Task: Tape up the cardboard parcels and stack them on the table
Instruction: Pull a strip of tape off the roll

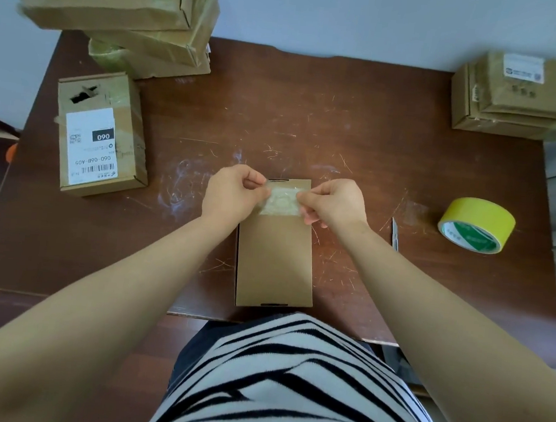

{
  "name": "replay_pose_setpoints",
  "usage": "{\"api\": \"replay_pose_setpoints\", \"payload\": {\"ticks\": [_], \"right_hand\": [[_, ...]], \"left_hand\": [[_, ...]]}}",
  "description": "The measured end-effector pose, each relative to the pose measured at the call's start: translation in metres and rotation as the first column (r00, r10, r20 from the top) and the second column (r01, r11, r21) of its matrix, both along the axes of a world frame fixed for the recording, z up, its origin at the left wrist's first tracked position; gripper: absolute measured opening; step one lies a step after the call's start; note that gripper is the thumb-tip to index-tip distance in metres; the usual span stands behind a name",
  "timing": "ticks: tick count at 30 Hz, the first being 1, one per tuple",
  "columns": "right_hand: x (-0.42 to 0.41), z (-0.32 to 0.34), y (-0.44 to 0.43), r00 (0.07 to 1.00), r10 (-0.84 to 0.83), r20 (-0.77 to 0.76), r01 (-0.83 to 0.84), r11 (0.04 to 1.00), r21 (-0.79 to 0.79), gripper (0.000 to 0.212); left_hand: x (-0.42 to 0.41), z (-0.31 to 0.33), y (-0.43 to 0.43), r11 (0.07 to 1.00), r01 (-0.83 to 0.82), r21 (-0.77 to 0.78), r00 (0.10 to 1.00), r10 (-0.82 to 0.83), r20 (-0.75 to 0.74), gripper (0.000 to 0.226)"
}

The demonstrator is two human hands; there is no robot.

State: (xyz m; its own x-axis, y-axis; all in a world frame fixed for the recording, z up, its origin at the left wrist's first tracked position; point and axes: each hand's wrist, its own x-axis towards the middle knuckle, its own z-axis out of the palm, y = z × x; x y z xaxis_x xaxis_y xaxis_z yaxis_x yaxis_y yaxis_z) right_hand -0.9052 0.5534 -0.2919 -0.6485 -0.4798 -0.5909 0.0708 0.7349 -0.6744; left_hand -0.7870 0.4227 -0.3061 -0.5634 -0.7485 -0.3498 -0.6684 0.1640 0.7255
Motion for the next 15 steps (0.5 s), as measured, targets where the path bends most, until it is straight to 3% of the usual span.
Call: {"api": "replay_pose_setpoints", "payload": {"ticks": [12, 14, 15], "right_hand": [[0.001, -0.006, -0.013, 0.931, 0.214, -0.295, -0.148, 0.961, 0.232, 0.019], [0.002, -0.008, -0.016, 0.876, 0.310, -0.371, -0.201, 0.931, 0.304, 0.018], [0.002, -0.009, -0.017, 0.846, 0.353, -0.400, -0.225, 0.916, 0.333, 0.018]], "left_hand": [[0.005, -0.008, 0.004, 0.986, 0.100, -0.131, 0.995, -0.096, 0.039, 0.016], [0.008, -0.008, 0.007, 0.940, 0.187, -0.285, 0.982, -0.169, 0.087, 0.025], [0.009, -0.006, 0.009, 0.868, 0.255, -0.425, 0.966, -0.244, 0.082, 0.029]]}}
